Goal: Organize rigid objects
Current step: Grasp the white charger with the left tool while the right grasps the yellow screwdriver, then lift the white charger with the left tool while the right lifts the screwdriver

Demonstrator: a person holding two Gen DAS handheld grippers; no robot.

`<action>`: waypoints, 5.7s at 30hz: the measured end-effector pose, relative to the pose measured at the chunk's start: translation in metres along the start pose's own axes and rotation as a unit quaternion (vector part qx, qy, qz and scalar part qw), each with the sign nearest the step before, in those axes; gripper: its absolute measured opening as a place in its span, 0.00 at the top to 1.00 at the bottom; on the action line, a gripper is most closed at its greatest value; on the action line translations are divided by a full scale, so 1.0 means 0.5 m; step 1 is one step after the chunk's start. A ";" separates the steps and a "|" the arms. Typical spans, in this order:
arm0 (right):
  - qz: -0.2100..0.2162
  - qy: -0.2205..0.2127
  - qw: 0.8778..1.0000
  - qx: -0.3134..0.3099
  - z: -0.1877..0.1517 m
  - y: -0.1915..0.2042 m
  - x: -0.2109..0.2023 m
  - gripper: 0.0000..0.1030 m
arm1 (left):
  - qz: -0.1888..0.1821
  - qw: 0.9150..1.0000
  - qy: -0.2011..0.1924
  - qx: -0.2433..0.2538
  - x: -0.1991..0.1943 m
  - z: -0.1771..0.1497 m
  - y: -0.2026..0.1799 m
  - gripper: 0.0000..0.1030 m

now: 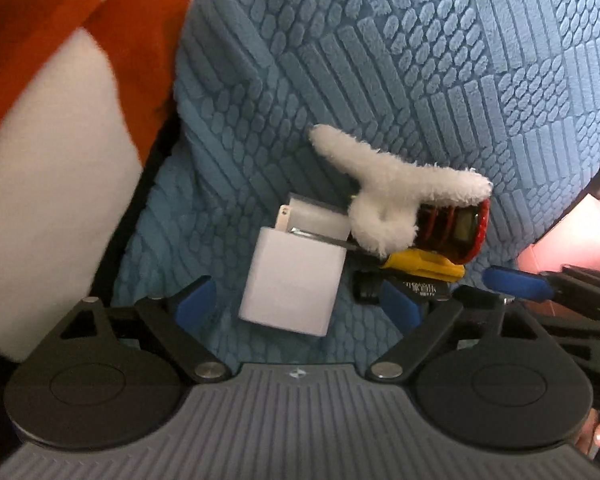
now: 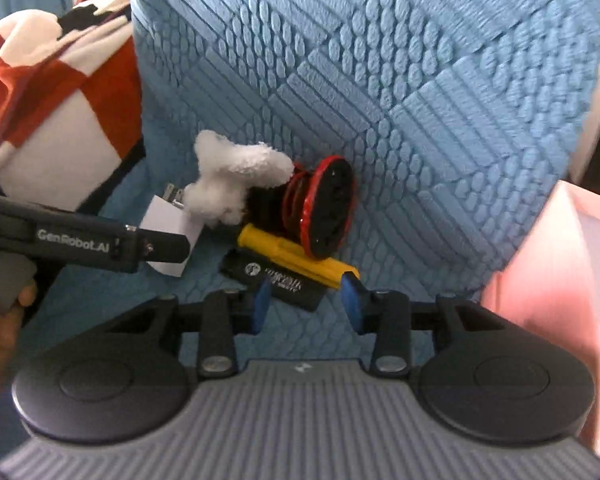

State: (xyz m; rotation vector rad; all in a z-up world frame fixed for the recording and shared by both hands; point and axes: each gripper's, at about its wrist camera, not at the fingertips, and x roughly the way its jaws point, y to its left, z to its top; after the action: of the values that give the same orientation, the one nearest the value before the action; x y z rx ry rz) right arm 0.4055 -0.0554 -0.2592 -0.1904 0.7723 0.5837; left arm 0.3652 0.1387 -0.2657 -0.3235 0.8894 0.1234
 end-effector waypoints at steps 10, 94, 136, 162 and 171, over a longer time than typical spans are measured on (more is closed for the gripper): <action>0.014 0.057 0.998 -0.022 0.050 -0.022 0.089 0.41 | 0.021 1.000 0.003 -0.008 0.038 0.008 -0.007 0.20; 0.023 0.073 0.996 0.038 -0.206 0.161 -0.191 0.68 | 0.018 0.998 0.042 -0.050 -0.206 -0.264 -0.044 0.40; 0.016 0.075 0.996 0.037 -0.226 0.162 -0.223 0.81 | 0.035 0.996 0.053 0.056 -0.179 -0.283 -0.096 0.39; 0.002 0.056 0.990 0.128 -0.202 0.138 -0.250 0.81 | 0.000 0.999 0.014 -0.031 -0.253 -0.278 -0.070 0.45; -0.009 0.062 0.988 0.144 -0.170 0.120 -0.316 0.81 | -0.028 0.997 0.014 -0.067 -0.323 -0.262 -0.089 0.45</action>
State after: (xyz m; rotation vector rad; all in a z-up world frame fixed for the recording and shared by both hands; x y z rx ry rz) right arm 0.2309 -0.1044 -0.2056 0.0329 0.9650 0.4400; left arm 0.1774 0.0580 -0.2065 -0.4765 0.9004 0.1266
